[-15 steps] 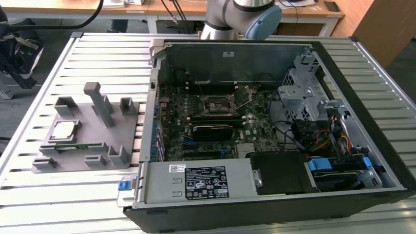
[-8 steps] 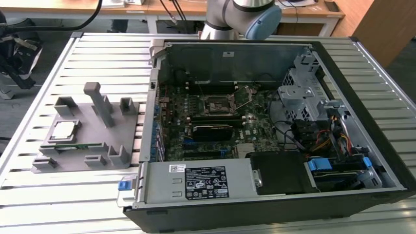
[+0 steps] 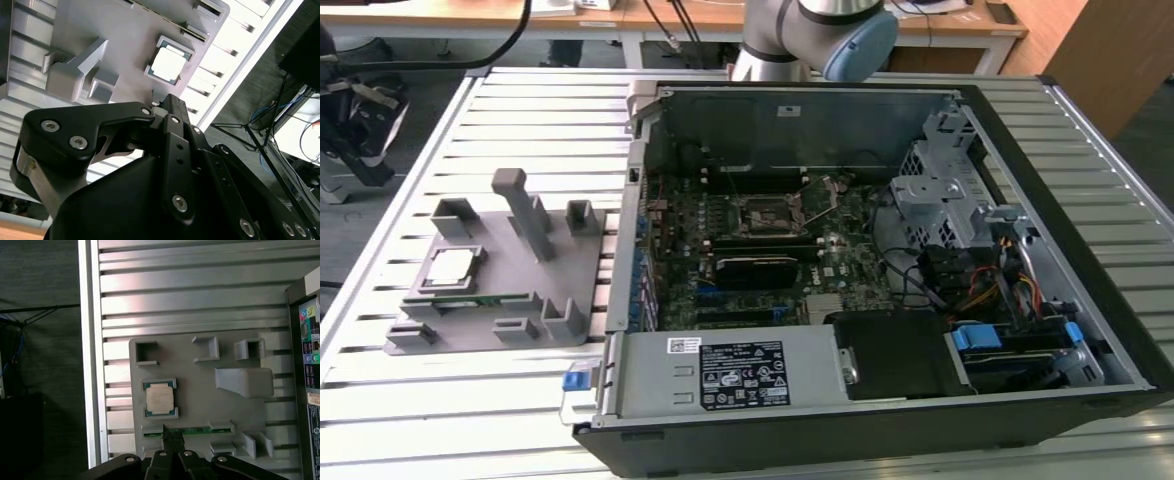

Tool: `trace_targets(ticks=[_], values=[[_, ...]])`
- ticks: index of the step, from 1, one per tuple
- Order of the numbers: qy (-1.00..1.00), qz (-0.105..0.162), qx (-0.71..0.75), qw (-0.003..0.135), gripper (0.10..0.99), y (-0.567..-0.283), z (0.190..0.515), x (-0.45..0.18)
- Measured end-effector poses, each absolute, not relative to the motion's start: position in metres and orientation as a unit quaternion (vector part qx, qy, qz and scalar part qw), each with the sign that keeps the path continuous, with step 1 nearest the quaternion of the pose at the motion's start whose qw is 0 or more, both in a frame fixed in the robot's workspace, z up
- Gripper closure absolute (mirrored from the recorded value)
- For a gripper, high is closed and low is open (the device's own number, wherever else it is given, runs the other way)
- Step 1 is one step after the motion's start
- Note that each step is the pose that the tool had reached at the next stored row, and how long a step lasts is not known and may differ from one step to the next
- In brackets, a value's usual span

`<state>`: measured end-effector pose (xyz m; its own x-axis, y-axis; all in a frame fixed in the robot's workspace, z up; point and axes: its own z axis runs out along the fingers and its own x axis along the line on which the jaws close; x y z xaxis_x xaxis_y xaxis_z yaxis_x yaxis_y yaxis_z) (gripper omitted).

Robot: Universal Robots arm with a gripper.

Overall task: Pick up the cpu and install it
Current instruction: 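Pick up the cpu and move it towards the insertion slot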

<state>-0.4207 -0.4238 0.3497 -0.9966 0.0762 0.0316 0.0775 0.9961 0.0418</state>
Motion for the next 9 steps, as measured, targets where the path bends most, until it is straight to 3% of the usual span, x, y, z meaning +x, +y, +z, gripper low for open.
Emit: trace_targets(ticks=[9], values=[[-0.999, -0.023, -0.035, 0.015, 0.98, -0.425, 0.3418, -0.4209]])
